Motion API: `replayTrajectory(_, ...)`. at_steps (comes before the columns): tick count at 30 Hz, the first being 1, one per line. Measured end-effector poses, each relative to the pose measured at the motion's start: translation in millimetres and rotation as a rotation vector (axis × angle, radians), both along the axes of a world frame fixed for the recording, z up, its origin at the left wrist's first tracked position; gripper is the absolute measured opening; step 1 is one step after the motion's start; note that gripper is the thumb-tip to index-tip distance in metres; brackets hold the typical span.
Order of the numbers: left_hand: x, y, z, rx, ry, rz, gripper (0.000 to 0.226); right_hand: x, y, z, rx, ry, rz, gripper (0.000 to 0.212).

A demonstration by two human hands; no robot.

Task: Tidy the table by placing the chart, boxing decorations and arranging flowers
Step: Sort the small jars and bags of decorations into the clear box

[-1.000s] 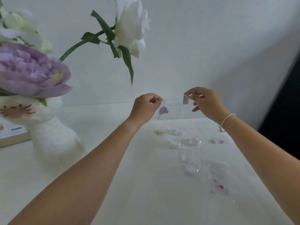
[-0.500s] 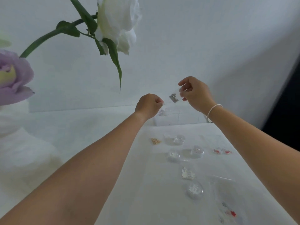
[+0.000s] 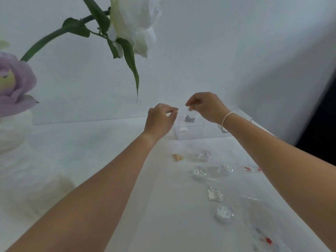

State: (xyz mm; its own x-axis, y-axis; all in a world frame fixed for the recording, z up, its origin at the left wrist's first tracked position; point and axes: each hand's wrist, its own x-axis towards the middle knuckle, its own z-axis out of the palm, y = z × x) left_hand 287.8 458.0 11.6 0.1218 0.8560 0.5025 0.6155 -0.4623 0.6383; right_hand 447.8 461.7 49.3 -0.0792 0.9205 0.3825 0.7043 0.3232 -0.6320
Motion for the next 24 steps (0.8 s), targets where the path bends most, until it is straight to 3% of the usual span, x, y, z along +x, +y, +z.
replayTrajectory(6, -19, -31, -22, -0.079, -0.065, -0.019, 0.023, -8, 1, -7, -0.063, -0.225, -0.014, 0.023)
replayTrajectory(10, -26, -47, -31, -0.177, -0.047, -0.066, 0.02, -10, -7, -7, 0.018, -0.438, -0.09, 0.023)
replayTrajectory(14, -25, -58, -34, -0.249, 0.094, -0.122, 0.028, -8, -28, -7, 0.13, -0.451, -0.091, 0.025)
replayTrajectory(19, -23, -62, -32, -0.289, 0.254, -0.167, 0.042, 7, -71, -7, 0.019, -0.422, 0.034, 0.02)
replayTrajectory(24, -18, -66, -28, -0.293, 0.326, -0.188, 0.027, 28, -124, -6, -0.124, -0.384, 0.101, 0.018)
